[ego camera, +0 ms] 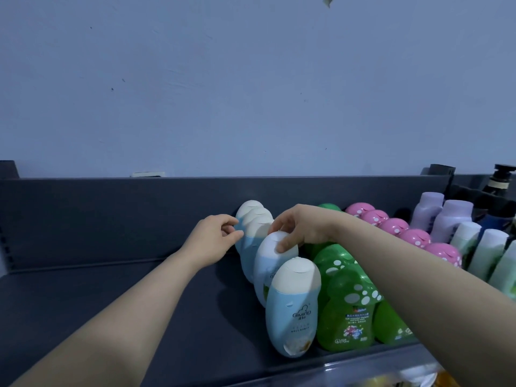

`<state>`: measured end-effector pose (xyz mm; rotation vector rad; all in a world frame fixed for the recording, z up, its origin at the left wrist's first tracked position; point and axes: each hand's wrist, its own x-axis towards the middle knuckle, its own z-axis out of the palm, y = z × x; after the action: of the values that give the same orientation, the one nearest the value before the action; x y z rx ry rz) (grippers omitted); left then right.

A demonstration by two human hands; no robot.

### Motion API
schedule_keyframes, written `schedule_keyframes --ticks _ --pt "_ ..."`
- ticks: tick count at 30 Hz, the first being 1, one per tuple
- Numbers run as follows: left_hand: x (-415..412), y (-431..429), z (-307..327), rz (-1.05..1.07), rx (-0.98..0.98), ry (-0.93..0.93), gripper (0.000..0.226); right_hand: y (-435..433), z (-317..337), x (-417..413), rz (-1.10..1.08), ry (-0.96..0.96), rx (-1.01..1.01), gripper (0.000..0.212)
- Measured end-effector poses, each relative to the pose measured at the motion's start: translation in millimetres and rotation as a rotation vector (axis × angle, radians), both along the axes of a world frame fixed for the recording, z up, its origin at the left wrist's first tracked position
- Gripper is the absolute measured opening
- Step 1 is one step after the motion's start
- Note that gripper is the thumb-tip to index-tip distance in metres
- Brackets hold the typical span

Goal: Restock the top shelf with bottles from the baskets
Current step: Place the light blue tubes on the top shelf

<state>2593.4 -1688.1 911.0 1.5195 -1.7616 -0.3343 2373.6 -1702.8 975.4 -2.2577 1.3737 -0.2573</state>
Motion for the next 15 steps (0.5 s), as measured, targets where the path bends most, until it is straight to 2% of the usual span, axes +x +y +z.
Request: schedule_keyframes --ticks 12,15 --pt "-2 -5 1 -0.013 0.032 0.002 0.032 13 10 -7 0.085 -0.010 0.125 0.030" --pt "0 -8 3 -0.001 0.032 0.014 0.029 7 18 -8 0.025 -0.100 0.086 0.029"
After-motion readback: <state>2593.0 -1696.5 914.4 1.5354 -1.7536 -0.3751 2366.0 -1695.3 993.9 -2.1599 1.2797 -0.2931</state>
